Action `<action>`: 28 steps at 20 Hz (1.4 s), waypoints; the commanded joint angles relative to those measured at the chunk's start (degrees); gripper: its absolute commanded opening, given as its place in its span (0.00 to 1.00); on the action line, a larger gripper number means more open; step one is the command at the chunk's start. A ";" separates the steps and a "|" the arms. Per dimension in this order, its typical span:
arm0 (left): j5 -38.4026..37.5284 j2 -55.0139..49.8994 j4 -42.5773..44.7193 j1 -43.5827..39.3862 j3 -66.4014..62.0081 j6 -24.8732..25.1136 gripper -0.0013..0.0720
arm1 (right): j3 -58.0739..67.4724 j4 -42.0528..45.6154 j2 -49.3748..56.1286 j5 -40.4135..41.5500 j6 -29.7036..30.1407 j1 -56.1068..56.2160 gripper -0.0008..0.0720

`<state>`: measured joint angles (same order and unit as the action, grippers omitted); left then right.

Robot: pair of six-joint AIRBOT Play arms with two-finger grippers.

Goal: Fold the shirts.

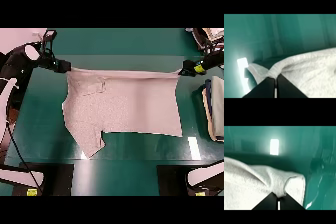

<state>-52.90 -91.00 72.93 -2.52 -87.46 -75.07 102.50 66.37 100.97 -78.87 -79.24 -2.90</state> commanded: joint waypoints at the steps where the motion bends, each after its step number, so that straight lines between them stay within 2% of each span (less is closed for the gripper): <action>1: -6.27 -0.11 -1.20 0.44 2.64 3.98 0.05 | -7.54 1.22 -3.32 1.22 0.70 0.17 0.03; 5: -6.14 -0.13 -1.42 0.44 8.87 3.98 0.05 | -19.56 1.07 -8.22 8.52 0.70 0.42 0.03; 8: -5.90 -0.13 -1.40 0.44 11.43 3.93 0.05 | -24.15 0.57 -8.55 9.53 0.70 0.42 0.03; 10: -6.14 -0.13 -1.36 0.44 11.45 1.25 0.06 | -25.59 0.57 -8.55 9.25 0.66 0.98 0.03; 11: -6.19 -0.11 -1.38 0.44 11.45 -0.46 0.36 | -25.57 0.57 -8.55 8.76 0.66 1.05 0.13; 12: -6.86 -0.11 -1.33 0.44 11.30 -1.77 0.82 | -25.33 0.55 -8.70 8.17 0.63 1.07 0.40; 13: -8.87 0.00 -0.94 0.66 10.82 -2.71 0.81 | -24.35 0.63 -8.72 6.62 0.63 1.05 0.43; 14: -11.43 0.59 -0.96 1.38 10.40 -2.73 0.67 | -23.04 0.72 -9.09 4.63 0.66 0.94 0.43; 17: -19.30 5.86 -0.94 4.98 11.02 -4.76 0.67 | -23.50 0.79 -14.71 2.80 0.72 -1.36 0.43; 19: -22.91 11.63 -0.94 6.80 15.96 -5.31 0.67 | -27.06 0.72 -20.26 2.21 0.72 -3.32 0.43; 23: -21.22 24.83 -3.06 6.12 35.54 -8.90 0.67 | -36.11 0.61 -29.44 2.64 0.72 -6.03 0.43; 28: -16.94 34.91 -14.97 5.84 56.00 -8.94 0.67 | -42.58 0.59 -35.85 5.81 0.72 -6.29 0.43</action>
<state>-71.99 -61.39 64.84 3.33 -41.65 -83.35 63.29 67.05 68.79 -74.59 -78.52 -8.88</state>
